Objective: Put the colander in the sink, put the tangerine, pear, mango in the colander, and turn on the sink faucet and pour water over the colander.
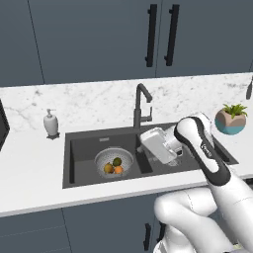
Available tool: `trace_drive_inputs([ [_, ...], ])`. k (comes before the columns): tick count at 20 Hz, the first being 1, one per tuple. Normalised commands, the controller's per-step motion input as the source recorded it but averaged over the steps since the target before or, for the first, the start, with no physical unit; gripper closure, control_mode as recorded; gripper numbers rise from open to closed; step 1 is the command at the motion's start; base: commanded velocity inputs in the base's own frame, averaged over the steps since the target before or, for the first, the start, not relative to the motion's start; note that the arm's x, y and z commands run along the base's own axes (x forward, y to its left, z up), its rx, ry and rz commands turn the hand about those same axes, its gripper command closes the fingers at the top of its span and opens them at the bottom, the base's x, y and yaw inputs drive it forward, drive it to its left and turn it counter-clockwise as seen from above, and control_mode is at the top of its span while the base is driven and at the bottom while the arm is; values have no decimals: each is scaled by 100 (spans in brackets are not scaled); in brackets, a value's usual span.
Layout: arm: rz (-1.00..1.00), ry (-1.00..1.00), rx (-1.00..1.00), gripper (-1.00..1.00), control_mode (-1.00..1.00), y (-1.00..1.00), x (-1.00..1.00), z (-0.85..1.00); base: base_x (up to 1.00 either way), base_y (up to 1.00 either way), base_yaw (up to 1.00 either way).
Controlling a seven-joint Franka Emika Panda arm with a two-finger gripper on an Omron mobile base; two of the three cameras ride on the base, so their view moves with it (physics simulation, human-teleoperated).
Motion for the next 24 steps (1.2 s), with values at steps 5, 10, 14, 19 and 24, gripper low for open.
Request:
trace_drive_inputs([
  [5,-1,1,30,-100,-100,-49,-3,31,0,0,0],
  [10,-1,22,38,-100,-100,-46,-8,46,0,0,0],
  [14,0,19,29,-100,-100,-31,21,31,0,0,0],
  [19,0,3,9,-100,-100,-26,19,30,0,0,0],
  [24,1,0,-1,-100,-100,-27,5,22,0,0,0],
])
